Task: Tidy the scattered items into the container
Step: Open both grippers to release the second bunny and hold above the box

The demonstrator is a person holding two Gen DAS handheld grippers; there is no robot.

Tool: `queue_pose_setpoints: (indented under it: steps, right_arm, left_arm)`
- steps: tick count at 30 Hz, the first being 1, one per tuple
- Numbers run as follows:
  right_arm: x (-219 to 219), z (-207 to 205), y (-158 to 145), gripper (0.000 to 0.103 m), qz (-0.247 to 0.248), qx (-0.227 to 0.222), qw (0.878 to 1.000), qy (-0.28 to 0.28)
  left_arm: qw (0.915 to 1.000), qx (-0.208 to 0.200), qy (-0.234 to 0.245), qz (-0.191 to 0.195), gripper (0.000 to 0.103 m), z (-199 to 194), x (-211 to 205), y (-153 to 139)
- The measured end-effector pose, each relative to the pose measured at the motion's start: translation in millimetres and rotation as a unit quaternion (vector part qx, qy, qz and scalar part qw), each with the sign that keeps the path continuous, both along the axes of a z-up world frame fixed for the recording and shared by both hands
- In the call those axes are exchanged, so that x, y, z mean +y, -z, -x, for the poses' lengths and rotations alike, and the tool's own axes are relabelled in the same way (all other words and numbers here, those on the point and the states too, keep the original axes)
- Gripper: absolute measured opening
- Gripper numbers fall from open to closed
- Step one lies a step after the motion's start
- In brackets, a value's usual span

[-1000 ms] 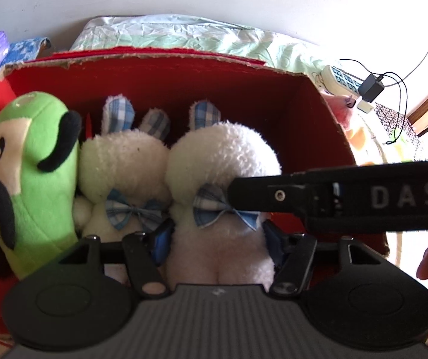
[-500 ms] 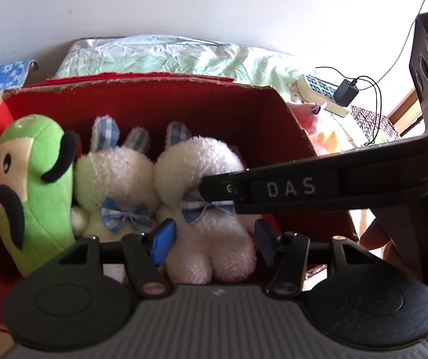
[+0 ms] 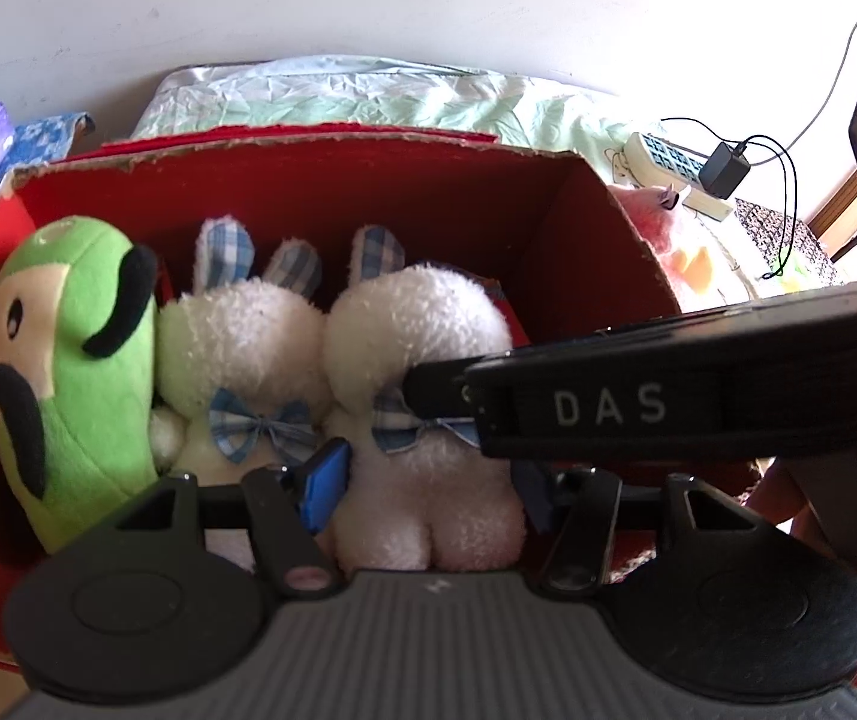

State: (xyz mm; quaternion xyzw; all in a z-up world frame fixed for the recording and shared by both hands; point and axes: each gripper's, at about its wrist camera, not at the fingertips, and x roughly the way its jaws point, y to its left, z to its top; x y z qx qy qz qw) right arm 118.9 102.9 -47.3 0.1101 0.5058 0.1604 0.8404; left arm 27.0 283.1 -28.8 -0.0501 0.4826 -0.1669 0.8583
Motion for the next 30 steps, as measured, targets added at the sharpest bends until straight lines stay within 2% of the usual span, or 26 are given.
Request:
queue_pose_setpoints:
  steps: [6, 11, 19, 24, 30]
  right_arm:
    - [3.2, 3.2, -1.7, 0.048, 0.006, -0.007, 1.000, -0.004]
    - [-4.3, 3.0, -5.7, 0.048, -0.016, -0.004, 1.000, 0.004]
    - [-6.8, 8.1, -13.0, 0.052, -0.019, -0.011, 1.000, 0.011]
    - [-5.4, 11.4, -13.8, 0.048, -0.007, -0.020, 1.000, 0.014]
    - [-4.8, 14.7, -12.3, 0.048, -0.011, -0.022, 1.000, 0.020]
  left_arm:
    - [0.9996, 0.023, -0.017, 0.006, 0.059, -6.6, 3.6, 6.2]
    - [0.9996, 0.019, -0.018, 0.005, 0.059, -6.3, 3.8, 2.2]
    - [0.9998, 0.004, -0.019, 0.003, 0.057, -4.4, 3.2, -8.6]
    - [0.9998, 0.003, -0.019, -0.005, 0.058, -4.9, 1.7, -8.2]
    - [0.9997, 0.007, -0.024, -0.007, 0.058, -1.9, 3.4, -5.2]
